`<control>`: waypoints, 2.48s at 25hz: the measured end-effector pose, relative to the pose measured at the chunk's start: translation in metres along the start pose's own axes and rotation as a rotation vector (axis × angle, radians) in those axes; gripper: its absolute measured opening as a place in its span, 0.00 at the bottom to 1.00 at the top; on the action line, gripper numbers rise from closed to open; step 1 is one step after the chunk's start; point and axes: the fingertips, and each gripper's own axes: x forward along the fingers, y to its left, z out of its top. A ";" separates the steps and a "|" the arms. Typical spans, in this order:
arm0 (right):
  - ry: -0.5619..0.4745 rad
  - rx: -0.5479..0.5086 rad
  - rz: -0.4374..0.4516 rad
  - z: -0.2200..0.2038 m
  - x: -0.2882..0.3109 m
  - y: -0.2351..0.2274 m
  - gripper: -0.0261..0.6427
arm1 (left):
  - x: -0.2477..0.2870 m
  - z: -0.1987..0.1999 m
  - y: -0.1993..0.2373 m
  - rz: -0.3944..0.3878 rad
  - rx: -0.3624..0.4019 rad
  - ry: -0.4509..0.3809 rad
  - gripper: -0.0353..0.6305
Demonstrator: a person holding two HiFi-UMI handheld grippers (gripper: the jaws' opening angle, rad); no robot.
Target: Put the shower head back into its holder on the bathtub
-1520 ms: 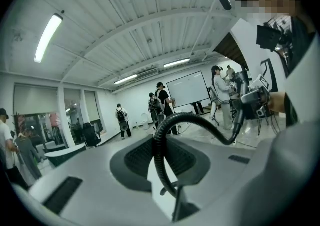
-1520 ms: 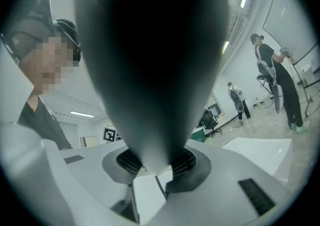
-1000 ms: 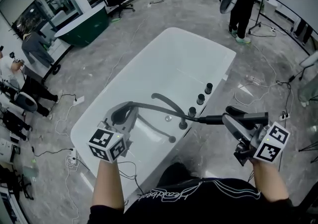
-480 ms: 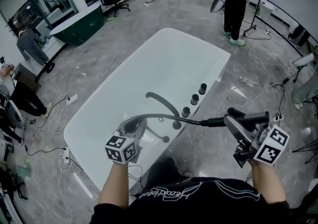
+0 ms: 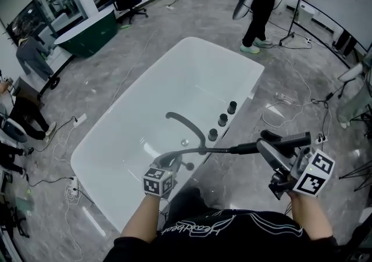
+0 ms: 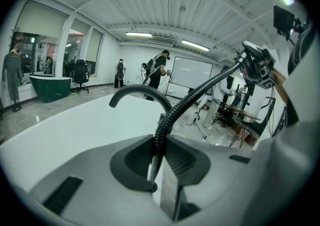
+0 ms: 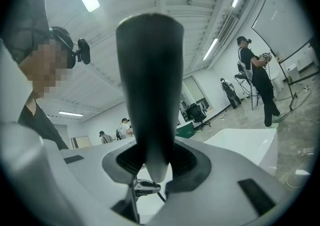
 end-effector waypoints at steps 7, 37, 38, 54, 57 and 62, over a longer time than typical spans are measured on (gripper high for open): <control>0.043 -0.008 0.020 -0.009 0.003 0.003 0.23 | 0.029 -0.043 -0.014 0.000 0.059 0.102 0.15; 0.321 -0.126 0.134 -0.125 0.084 0.008 0.23 | -0.084 0.044 -0.051 -0.029 -0.023 -0.121 0.06; 0.334 -0.140 0.144 -0.131 0.089 0.009 0.23 | -0.089 0.046 -0.054 -0.037 -0.015 -0.126 0.06; 0.578 -0.316 0.204 -0.268 0.167 0.005 0.23 | -0.137 0.028 -0.019 0.044 -0.099 -0.150 0.06; 0.624 -0.325 0.211 -0.292 0.176 0.002 0.23 | -0.139 0.029 -0.016 0.046 -0.112 -0.150 0.06; 0.662 -0.337 0.216 -0.322 0.193 -0.005 0.23 | -0.141 0.027 -0.010 0.048 -0.105 -0.146 0.06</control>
